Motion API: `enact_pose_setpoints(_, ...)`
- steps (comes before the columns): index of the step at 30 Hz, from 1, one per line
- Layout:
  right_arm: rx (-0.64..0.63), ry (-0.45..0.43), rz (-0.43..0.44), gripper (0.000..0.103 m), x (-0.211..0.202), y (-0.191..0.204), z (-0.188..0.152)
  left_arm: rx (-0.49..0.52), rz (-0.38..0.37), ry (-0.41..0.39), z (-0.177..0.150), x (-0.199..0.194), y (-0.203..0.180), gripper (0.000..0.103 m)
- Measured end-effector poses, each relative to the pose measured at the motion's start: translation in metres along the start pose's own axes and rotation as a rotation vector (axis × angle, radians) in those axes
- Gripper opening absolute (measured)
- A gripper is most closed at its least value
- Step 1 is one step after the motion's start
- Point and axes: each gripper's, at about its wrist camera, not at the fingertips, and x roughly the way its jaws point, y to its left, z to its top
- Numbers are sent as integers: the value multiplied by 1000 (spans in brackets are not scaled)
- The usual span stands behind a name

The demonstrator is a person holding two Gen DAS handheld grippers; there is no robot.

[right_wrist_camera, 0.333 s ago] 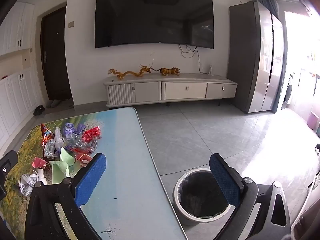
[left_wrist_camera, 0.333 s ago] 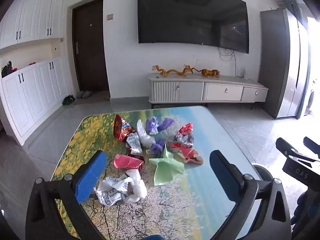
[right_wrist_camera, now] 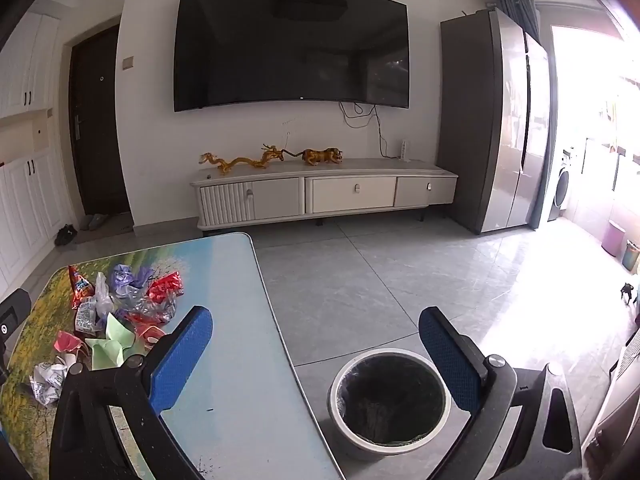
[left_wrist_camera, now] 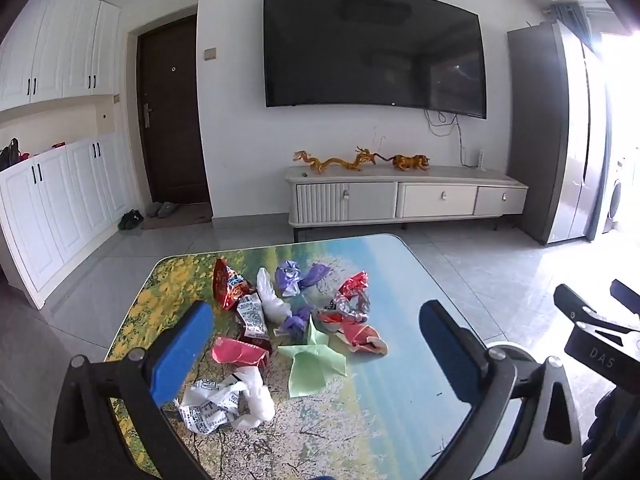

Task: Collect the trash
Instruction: 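Move both tools from the bin toward the trash on the table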

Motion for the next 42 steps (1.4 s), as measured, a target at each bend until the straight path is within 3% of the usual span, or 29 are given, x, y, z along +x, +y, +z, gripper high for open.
enact_pose_setpoints(25,9,28,-90,103,37,-18,3,44,-2,48,7,45,-2,103)
enact_pose_setpoints(33,13,25,-120,103,34,-21,9,6,-58,71,4,56,12,103)
enact_pose_setpoints(42,-17,32,-121,103,23,-18,23,28,-181,80,-6,56,9,103)
